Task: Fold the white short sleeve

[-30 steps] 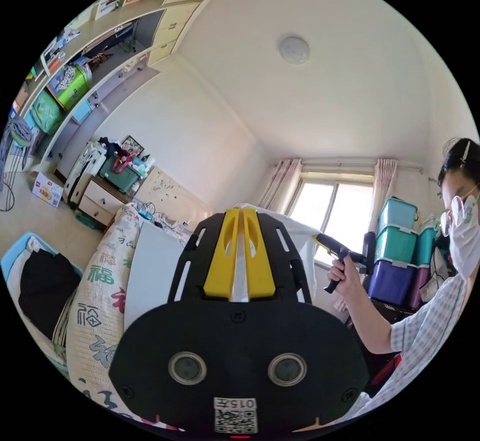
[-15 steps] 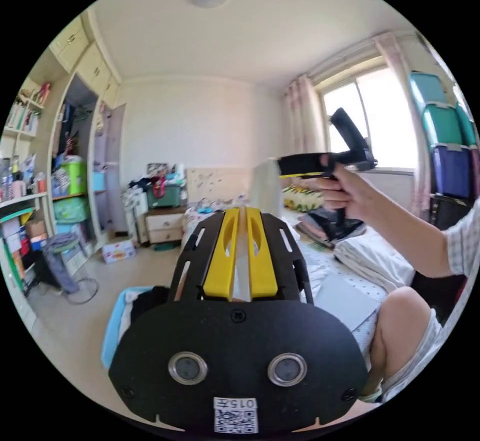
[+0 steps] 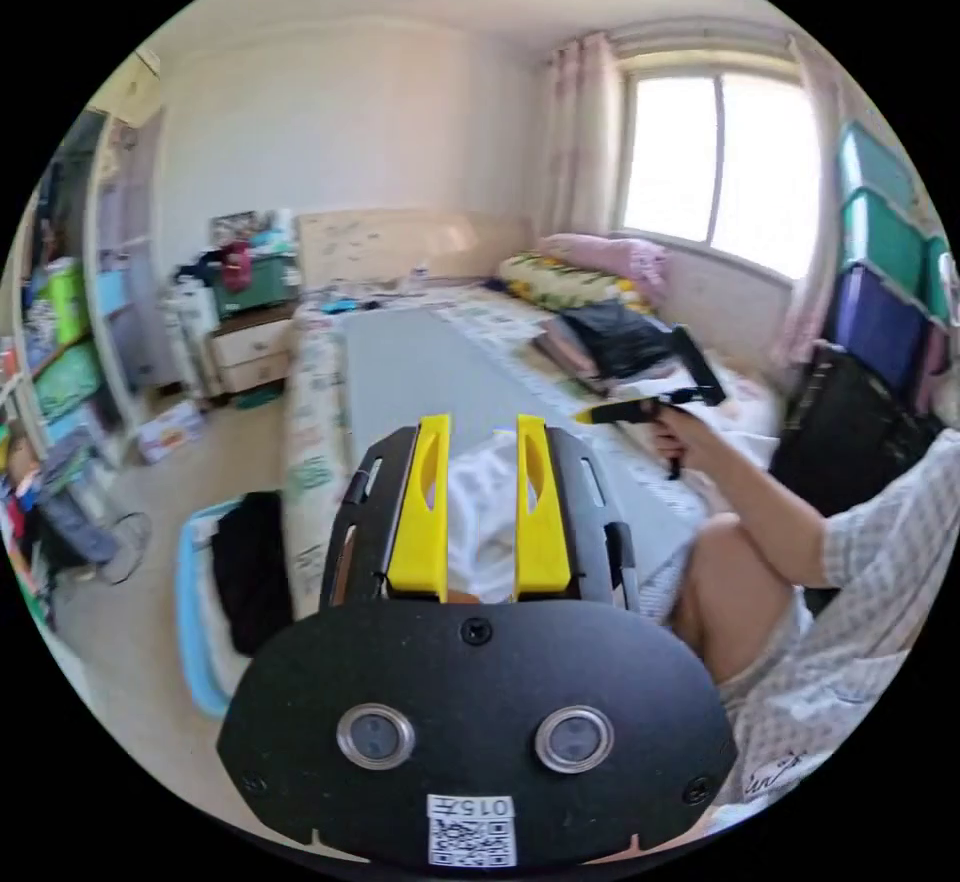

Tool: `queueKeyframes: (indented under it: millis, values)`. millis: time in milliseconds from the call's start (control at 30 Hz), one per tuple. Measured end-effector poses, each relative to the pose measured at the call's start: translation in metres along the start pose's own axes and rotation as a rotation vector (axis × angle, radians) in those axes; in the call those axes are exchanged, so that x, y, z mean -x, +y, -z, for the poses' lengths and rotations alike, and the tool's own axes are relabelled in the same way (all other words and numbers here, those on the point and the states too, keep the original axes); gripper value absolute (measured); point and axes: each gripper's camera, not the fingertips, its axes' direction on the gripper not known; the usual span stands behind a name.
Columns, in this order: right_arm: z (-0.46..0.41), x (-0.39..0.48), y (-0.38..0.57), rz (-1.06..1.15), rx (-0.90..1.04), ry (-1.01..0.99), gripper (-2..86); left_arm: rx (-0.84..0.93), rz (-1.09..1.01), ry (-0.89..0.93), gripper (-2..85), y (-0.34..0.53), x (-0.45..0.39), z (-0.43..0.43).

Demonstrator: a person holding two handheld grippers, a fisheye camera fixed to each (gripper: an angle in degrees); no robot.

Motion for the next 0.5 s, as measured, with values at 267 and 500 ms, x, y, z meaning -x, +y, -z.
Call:
queueKeyframes:
  millis: [267, 500]
  values:
    - [-0.06, -0.066, 0.019, -0.018, 0.296, 0.221, 13.6, 0.563, -0.037, 0.045, 13.8, -0.014, -0.027, -0.204]
    - [-0.1, -0.11, 0.025, -0.008, 0.342, -0.144, 6.8, 0.451, 0.026, -0.038, 2.0, -0.016, 0.0, -0.173]
